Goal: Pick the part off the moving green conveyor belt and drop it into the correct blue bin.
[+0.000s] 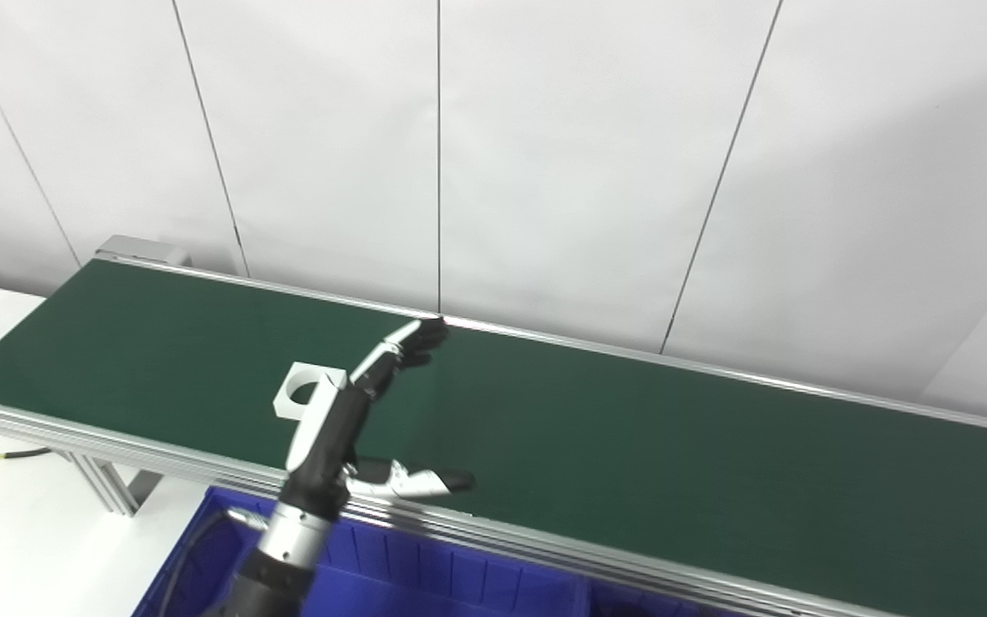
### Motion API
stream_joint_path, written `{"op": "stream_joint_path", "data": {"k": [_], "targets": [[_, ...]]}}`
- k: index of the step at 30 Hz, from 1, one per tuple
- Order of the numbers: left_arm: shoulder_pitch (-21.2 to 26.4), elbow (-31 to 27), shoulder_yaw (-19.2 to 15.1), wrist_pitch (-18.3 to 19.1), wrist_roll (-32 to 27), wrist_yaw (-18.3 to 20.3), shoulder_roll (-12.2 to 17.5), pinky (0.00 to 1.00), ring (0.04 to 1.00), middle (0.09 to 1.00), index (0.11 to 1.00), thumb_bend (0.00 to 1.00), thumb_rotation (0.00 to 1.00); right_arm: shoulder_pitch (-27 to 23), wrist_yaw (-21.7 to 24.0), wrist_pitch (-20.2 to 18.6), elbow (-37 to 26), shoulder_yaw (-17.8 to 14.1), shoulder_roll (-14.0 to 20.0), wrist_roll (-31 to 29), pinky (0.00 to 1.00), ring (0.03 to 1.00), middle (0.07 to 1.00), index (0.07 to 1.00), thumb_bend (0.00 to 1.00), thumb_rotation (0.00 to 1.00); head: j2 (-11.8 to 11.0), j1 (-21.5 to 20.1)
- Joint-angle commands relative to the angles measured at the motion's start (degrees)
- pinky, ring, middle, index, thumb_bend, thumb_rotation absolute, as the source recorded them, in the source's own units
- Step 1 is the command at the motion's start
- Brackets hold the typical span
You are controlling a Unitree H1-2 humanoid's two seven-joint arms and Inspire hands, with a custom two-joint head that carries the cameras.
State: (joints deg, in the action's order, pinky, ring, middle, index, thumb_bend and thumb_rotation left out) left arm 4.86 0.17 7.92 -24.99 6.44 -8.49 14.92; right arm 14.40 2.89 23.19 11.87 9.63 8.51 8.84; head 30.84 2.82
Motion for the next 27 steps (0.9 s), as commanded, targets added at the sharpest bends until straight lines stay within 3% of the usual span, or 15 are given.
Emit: {"op": "stream_joint_path", "data": {"k": [1, 11, 14, 19, 27], "targets": [[4.25, 0.06, -2.01, -0.72, 0.07, 1.72, 1.73, 0.81, 0.863, 0.874, 0.877, 0.78, 0.29, -0.53, -0.58, 3.59, -1.99, 0.01, -0.01, -0.01, 0.91, 0.923, 0.940, 0.973, 0.83, 0.36, 0.80, -0.60], [15.29, 14.05, -5.06, 2.55, 3.16, 7.39, 5.98, 0.85, 0.877, 0.885, 0.876, 0.82, 0.18, 0.05, -0.31, 2.22, -4.83, -0.28, -1.16, 0.08, 0.93, 0.919, 0.924, 0.962, 0.86, 0.36, 4.63, -3.34], [17.58, 17.28, -4.28, 4.55, 5.97, 9.28, 7.67, 0.87, 0.889, 0.886, 0.880, 0.82, 0.17, 0.26, -0.15, 2.23, -5.47, -0.43, -1.23, -0.24, 0.92, 0.907, 0.920, 0.959, 0.86, 0.37, 6.19, -3.46], [20.95, 21.19, -1.72, 7.79, 13.85, 10.66, 10.71, 0.82, 0.872, 0.889, 0.879, 0.85, 0.20, 0.36, 0.20, 1.66, -6.57, -0.43, -0.58, 0.42, 0.92, 0.901, 0.917, 0.961, 0.87, 0.41, 7.42, -3.06], [25.84, 29.72, 2.89, 7.53, 18.86, 14.64, 12.95, 0.83, 0.892, 0.903, 0.888, 0.91, 0.19, 0.50, 0.12, 1.58, -7.38, -0.90, -0.04, 0.45, 0.91, 0.902, 0.906, 0.951, 0.89, 0.45, 8.67, -2.05]]}}
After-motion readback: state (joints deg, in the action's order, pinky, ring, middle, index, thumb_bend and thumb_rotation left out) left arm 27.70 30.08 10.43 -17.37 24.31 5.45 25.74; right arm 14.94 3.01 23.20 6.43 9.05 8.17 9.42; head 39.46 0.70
